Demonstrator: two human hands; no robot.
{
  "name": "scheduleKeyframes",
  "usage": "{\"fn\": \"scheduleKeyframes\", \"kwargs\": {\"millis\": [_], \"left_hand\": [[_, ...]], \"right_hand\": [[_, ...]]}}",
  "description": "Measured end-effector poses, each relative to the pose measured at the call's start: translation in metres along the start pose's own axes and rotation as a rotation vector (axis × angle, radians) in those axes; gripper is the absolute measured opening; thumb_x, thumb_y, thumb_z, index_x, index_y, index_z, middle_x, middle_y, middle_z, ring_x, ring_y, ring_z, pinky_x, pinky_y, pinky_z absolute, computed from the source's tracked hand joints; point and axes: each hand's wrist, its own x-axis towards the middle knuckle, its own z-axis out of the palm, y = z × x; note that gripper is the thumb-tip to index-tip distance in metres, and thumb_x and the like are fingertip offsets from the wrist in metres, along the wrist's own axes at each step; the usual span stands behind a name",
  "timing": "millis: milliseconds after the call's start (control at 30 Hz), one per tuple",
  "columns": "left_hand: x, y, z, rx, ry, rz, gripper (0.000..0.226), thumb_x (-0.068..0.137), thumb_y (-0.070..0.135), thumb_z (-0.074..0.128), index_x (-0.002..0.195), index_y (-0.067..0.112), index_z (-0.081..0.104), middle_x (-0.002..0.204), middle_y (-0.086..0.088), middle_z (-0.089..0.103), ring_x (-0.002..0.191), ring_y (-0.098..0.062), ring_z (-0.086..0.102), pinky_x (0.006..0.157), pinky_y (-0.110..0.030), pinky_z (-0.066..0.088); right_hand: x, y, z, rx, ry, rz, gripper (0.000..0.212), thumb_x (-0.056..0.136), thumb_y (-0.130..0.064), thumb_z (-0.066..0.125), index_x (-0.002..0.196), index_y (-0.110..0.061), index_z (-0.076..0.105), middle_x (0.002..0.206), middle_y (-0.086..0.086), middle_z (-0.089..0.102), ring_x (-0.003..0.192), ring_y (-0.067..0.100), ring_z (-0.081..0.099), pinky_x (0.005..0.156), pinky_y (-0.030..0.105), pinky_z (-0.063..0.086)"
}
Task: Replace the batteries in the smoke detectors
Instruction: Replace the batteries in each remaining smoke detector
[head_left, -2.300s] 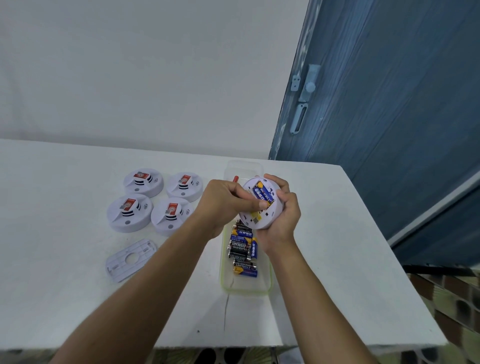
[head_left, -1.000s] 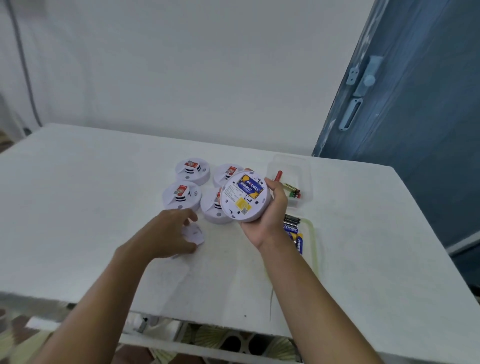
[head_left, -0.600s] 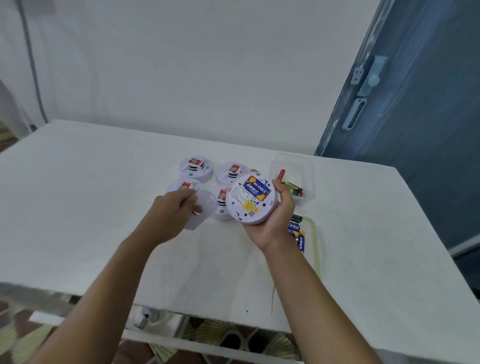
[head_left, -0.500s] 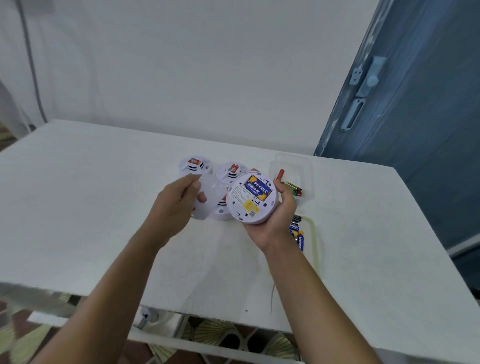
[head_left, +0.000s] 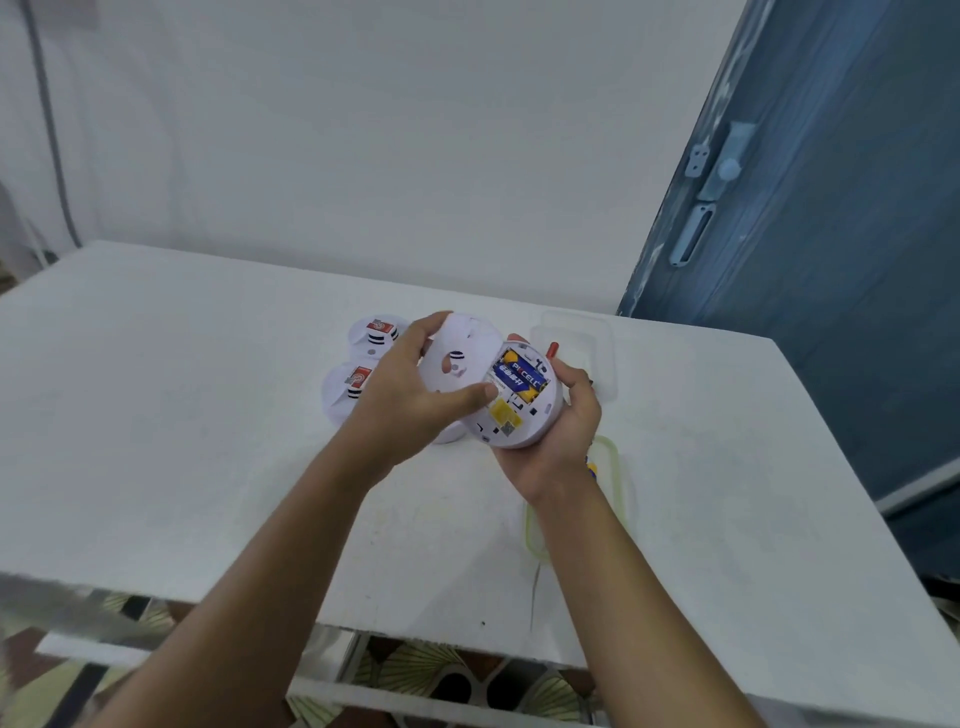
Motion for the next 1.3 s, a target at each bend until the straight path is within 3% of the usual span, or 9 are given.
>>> {"fn": "scheduleKeyframes", "kwargs": {"millis": [167, 300, 433, 533, 600, 800, 1067, 1167, 1300], "left_hand": [[-0.006, 0.002, 0.015, 0.115, 0.039, 0.109, 0.064, 0.072, 0.032, 0.083, 0.122, 0.032, 0.043, 0.109, 0.022, 0.053, 0.094, 0.019, 0.054, 0.065, -0.008, 0.05], [-0.01, -0.001, 0.027, 0.262, 0.075, 0.192, 0.066, 0.067, 0.041, 0.086, 0.122, 0.039, 0.05, 0.117, 0.013, 0.046, 0.103, 0.019, 0.043, 0.076, 0.0, 0.039], [-0.013, 0.0, 0.037, 0.253, 0.096, 0.212, 0.071, 0.067, 0.038, 0.086, 0.126, 0.044, 0.048, 0.117, 0.007, 0.047, 0.103, 0.024, 0.039, 0.078, 0.003, 0.035], [-0.014, -0.002, 0.04, 0.296, 0.11, 0.252, 0.072, 0.072, 0.032, 0.084, 0.136, 0.031, 0.052, 0.118, 0.004, 0.045, 0.098, 0.014, 0.04, 0.08, 0.004, 0.032], [-0.015, -0.005, 0.041, 0.322, 0.108, 0.248, 0.072, 0.074, 0.032, 0.083, 0.139, 0.023, 0.052, 0.119, 0.005, 0.044, 0.1, 0.006, 0.038, 0.08, 0.003, 0.032], [-0.017, -0.007, 0.044, 0.302, 0.107, 0.219, 0.069, 0.075, 0.038, 0.079, 0.138, 0.023, 0.054, 0.12, 0.008, 0.044, 0.114, -0.004, 0.041, 0.085, -0.001, 0.034], [-0.012, -0.001, 0.044, 0.237, 0.125, 0.124, 0.066, 0.073, 0.045, 0.079, 0.133, 0.025, 0.058, 0.115, 0.01, 0.05, 0.105, -0.005, 0.051, 0.078, -0.001, 0.037], [-0.012, -0.003, 0.046, 0.189, 0.127, 0.11, 0.066, 0.071, 0.043, 0.081, 0.131, 0.025, 0.059, 0.117, 0.009, 0.05, 0.109, -0.008, 0.052, 0.083, -0.007, 0.04], [-0.014, -0.01, 0.047, 0.168, 0.103, 0.144, 0.066, 0.074, 0.042, 0.08, 0.134, 0.027, 0.057, 0.127, 0.008, 0.046, 0.122, -0.008, 0.046, 0.098, -0.025, 0.045]], "right_hand": [[0.0, -0.003, 0.002, -0.037, -0.037, -0.062, 0.038, 0.089, -0.038, 0.047, 0.113, -0.018, 0.068, 0.113, 0.009, 0.069, 0.11, 0.031, 0.06, 0.084, 0.041, 0.051], [-0.002, -0.006, 0.007, -0.05, -0.042, -0.101, 0.049, 0.084, -0.038, 0.049, 0.125, -0.014, 0.06, 0.116, 0.013, 0.065, 0.11, 0.033, 0.06, 0.083, 0.041, 0.054], [-0.006, -0.01, 0.012, -0.063, -0.078, -0.133, 0.043, 0.091, -0.034, 0.041, 0.123, -0.012, 0.058, 0.104, 0.011, 0.072, 0.098, 0.03, 0.067, 0.082, 0.038, 0.054], [-0.006, -0.011, 0.012, -0.061, -0.071, -0.151, 0.041, 0.093, -0.034, 0.039, 0.12, -0.014, 0.062, 0.105, 0.011, 0.073, 0.099, 0.029, 0.068, 0.083, 0.038, 0.055], [-0.006, -0.011, 0.013, -0.059, -0.061, -0.163, 0.041, 0.091, -0.035, 0.042, 0.117, -0.015, 0.065, 0.108, 0.012, 0.071, 0.1, 0.029, 0.067, 0.084, 0.038, 0.055], [-0.007, -0.012, 0.014, -0.096, -0.037, -0.192, 0.045, 0.084, -0.036, 0.048, 0.118, -0.013, 0.064, 0.11, 0.014, 0.068, 0.103, 0.029, 0.064, 0.083, 0.037, 0.055], [-0.007, -0.014, 0.016, -0.141, -0.048, -0.226, 0.042, 0.08, -0.034, 0.048, 0.114, -0.012, 0.062, 0.099, 0.011, 0.07, 0.093, 0.027, 0.068, 0.075, 0.034, 0.057], [-0.008, -0.014, 0.017, -0.136, -0.05, -0.217, 0.042, 0.08, -0.033, 0.049, 0.114, -0.012, 0.062, 0.1, 0.012, 0.07, 0.093, 0.027, 0.068, 0.077, 0.036, 0.057], [-0.01, -0.013, 0.016, -0.112, -0.043, -0.18, 0.035, 0.092, -0.032, 0.042, 0.108, -0.015, 0.068, 0.097, 0.01, 0.073, 0.09, 0.025, 0.07, 0.079, 0.035, 0.056]]}}
